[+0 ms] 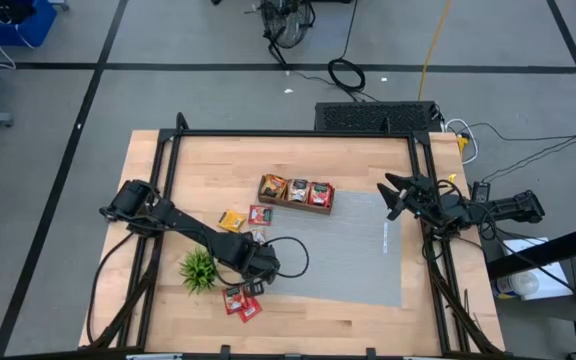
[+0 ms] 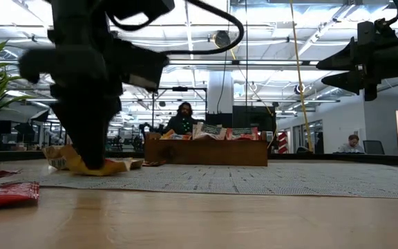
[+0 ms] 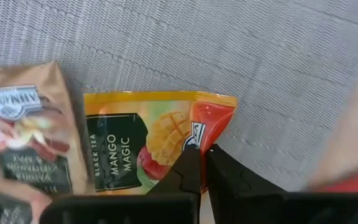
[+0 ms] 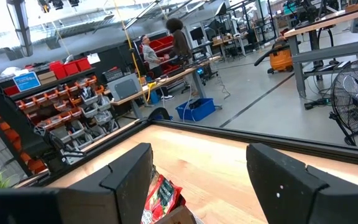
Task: Pick & Place Tea
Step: Put the yellow tea bag into the left section of the wooden organizer
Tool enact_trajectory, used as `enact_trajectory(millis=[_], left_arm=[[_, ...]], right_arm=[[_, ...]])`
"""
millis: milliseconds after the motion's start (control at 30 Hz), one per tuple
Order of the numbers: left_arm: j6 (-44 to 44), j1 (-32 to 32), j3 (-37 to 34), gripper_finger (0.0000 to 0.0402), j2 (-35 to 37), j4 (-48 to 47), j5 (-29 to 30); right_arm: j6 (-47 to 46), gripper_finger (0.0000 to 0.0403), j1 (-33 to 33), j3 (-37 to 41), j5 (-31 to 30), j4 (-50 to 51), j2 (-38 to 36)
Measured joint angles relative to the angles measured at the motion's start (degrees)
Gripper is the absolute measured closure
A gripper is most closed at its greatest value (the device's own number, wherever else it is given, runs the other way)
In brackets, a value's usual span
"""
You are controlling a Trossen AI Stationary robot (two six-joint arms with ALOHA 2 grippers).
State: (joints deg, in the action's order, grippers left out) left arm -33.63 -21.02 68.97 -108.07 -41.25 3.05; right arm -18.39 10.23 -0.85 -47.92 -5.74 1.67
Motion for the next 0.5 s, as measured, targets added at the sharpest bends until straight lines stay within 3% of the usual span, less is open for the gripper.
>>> enact_trajectory(millis=[500], left_arm=[[4.7,1.3,13.6,0.0392,5.9,-17.9,1.5]], right_arm=[[0.0,0.0161,0.0,0.0,0.0,0.0,0.0]])
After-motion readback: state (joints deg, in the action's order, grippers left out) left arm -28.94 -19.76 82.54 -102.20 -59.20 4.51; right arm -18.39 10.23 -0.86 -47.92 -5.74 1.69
